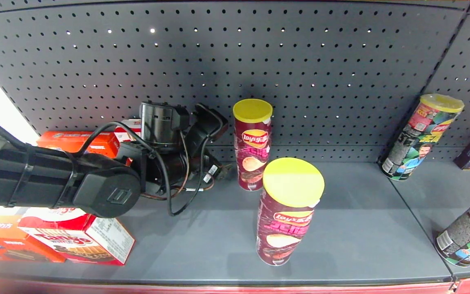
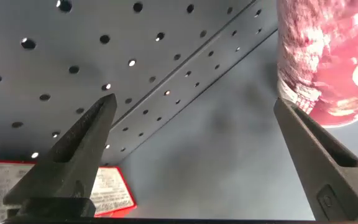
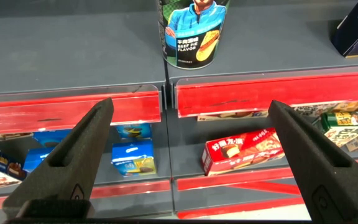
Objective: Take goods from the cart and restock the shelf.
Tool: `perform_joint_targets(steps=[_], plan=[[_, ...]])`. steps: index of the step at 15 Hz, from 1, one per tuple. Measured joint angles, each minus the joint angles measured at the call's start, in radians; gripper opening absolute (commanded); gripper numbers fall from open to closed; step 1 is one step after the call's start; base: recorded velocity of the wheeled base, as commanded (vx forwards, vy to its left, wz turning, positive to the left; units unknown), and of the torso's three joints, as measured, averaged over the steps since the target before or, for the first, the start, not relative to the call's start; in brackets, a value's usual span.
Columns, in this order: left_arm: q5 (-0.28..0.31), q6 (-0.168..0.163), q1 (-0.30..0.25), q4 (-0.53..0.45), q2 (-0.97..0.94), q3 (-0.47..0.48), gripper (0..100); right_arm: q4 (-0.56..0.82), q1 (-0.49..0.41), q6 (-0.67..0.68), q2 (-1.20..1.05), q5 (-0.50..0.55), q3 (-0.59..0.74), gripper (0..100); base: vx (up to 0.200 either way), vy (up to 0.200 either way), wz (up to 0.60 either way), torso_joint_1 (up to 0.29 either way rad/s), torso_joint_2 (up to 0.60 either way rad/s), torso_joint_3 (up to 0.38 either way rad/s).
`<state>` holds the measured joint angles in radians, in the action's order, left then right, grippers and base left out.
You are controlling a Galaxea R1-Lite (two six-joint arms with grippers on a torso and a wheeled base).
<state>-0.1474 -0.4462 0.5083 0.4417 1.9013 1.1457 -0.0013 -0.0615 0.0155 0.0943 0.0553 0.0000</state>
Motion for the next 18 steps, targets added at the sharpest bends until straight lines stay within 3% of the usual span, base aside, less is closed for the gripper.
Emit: perform_joint_targets(steps=[2,4,6,12,18], plan=[[-0.002,0.010,-0.002,0.000,0.002,-0.003,100,0.000,0.000,0.000,0.000,0.000,0.000,100,0.000,0.000,0.00,0.000,0.00,0.000],[0.000,0.064,-0.002,0.000,0.015,-0.004,100,0.000,0.000,0.000,0.000,0.000,0.000,100,0.000,0.000,0.00,0.000,0.00,0.000],[0.003,0.093,-0.001,0.003,0.035,0.000,100,0.000,0.000,0.000,0.000,0.000,0.000,100,0.000,0.000,0.00,0.000,0.00,0.000],[0.010,0.120,0.016,0.014,0.066,0.006,100,0.000,0.000,0.000,0.000,0.000,0.000,100,0.000,0.000,0.00,0.000,0.00,0.000],[0.013,0.121,0.032,0.014,0.074,0.009,100,0.000,0.001,0.000,0.000,0.000,0.000,100,0.000,0.000,0.00,0.000,0.00,0.000]])
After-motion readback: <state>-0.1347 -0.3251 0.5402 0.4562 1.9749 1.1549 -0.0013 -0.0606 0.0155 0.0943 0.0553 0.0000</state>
